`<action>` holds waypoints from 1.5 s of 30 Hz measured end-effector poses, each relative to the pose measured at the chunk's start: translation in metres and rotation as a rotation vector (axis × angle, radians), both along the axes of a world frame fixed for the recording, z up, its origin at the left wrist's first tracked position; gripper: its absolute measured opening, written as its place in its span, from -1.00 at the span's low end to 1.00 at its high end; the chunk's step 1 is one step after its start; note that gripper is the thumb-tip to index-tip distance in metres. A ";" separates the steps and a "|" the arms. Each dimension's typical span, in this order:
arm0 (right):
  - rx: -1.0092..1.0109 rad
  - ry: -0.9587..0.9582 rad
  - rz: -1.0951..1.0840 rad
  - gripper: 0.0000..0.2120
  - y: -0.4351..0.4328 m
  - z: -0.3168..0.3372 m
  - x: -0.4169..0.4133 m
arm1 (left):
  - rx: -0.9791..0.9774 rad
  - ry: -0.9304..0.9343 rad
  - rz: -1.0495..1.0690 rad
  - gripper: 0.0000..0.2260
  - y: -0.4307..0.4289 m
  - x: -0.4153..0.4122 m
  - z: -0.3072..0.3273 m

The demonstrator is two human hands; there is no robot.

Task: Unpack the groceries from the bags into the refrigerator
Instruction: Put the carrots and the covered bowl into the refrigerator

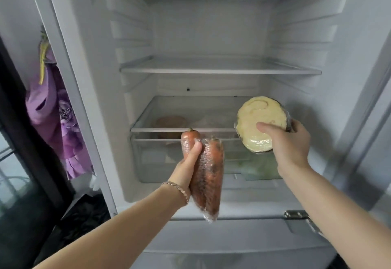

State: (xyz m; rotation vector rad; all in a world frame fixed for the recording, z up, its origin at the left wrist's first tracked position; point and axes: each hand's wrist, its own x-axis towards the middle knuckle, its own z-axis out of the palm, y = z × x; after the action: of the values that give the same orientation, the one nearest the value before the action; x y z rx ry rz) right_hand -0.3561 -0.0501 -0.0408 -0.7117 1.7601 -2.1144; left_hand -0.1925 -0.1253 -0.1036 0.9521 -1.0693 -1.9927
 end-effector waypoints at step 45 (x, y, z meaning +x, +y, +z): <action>0.909 0.213 0.798 -0.70 -0.079 -0.016 0.174 | -0.424 -0.143 -0.006 -0.08 0.011 0.215 0.046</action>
State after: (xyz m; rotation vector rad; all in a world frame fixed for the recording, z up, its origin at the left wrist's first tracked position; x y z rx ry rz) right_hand -0.1819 -0.1295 -0.0572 -1.0950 1.8280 -0.6441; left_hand 0.0227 -0.1143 -0.0576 0.8657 -1.5003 -1.6243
